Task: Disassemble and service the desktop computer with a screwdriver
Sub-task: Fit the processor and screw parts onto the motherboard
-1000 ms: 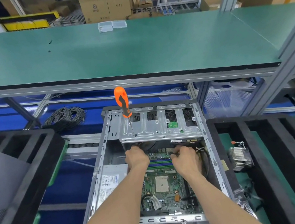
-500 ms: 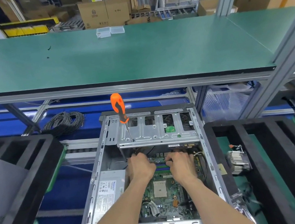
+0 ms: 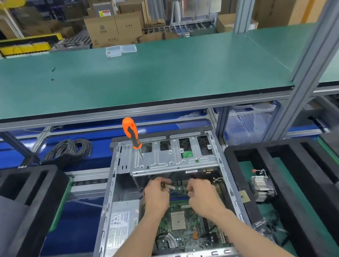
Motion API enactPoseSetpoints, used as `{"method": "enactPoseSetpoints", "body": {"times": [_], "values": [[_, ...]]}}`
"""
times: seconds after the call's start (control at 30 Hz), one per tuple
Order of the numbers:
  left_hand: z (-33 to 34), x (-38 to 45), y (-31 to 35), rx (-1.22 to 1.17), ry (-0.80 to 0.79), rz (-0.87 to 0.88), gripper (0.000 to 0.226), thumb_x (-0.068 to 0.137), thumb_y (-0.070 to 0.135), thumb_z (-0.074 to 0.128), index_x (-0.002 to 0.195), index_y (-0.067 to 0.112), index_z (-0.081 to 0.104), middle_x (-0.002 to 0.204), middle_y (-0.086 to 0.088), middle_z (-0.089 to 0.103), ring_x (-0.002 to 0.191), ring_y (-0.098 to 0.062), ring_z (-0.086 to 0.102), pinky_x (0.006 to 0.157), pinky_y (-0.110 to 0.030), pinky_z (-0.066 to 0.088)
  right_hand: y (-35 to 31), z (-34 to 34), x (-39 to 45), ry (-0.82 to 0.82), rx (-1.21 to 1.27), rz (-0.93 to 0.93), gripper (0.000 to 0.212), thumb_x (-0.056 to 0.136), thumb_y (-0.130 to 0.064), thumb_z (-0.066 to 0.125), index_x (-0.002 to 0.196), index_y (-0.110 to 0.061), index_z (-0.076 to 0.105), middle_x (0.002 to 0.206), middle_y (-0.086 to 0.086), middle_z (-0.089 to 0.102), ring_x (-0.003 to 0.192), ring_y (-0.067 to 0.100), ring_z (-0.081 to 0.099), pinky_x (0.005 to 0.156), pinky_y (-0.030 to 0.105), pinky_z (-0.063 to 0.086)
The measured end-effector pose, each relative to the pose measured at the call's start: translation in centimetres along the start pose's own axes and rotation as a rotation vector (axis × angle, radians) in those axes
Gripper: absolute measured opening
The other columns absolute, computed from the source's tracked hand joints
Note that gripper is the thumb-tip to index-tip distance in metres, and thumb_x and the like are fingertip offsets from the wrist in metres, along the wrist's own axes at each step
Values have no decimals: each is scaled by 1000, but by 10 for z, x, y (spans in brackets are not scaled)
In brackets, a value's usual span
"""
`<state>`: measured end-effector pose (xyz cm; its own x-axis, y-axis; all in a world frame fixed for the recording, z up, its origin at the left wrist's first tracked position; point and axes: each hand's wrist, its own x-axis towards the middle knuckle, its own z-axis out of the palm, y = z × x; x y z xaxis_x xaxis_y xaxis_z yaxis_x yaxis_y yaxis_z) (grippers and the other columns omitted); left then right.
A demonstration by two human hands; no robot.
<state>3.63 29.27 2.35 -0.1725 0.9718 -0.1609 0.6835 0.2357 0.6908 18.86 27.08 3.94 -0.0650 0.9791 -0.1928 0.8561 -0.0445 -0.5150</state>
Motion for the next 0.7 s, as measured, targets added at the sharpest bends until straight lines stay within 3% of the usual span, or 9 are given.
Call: {"method": "enactPoseSetpoints", "body": {"times": [0.13,0.23,0.33,0.43,0.6,0.7], "values": [[-1,-8,4,-359,-42,-95,32,83,-1,71,104,21,64,96,1,69,89,-14,65,73,-27,50,0,-13,-16,-106,178,48,36,88,-4,52,119,-18,64,95,10,67,78,22,57,62,26,42],[-1,-13,11,-787,-79,-280,37,79,-7,76,107,12,62,97,-8,72,89,-22,68,77,-32,51,-2,-20,-24,-147,339,71,23,95,-13,61,116,-13,67,80,6,65,67,14,55,60,21,44],[-2,-20,18,-1025,-194,-291,35,78,-8,77,108,6,68,87,-10,76,78,-20,71,71,-32,56,-4,-30,-36,-129,459,64,8,96,-19,64,99,-12,67,78,5,63,61,8,53,55,12,42],[-1,-27,28,-1127,-273,-248,27,79,3,77,106,6,73,82,-8,75,71,-16,68,67,-27,56,-6,-42,-45,-85,570,72,21,96,-19,65,86,-1,62,71,6,52,64,16,45,58,26,36],[6,-35,42,-1125,-355,-178,21,95,20,65,109,8,75,99,-10,76,77,-14,70,77,-32,51,-5,-73,-54,17,736,84,31,93,-16,68,73,5,55,56,-2,40,44,13,38,47,24,33],[12,-37,48,-975,-389,-159,16,95,21,66,104,15,78,102,-9,76,85,-16,70,77,-33,48,2,-93,-55,96,813,90,32,94,-14,66,70,5,56,60,9,46,44,17,39,44,24,35]]}}
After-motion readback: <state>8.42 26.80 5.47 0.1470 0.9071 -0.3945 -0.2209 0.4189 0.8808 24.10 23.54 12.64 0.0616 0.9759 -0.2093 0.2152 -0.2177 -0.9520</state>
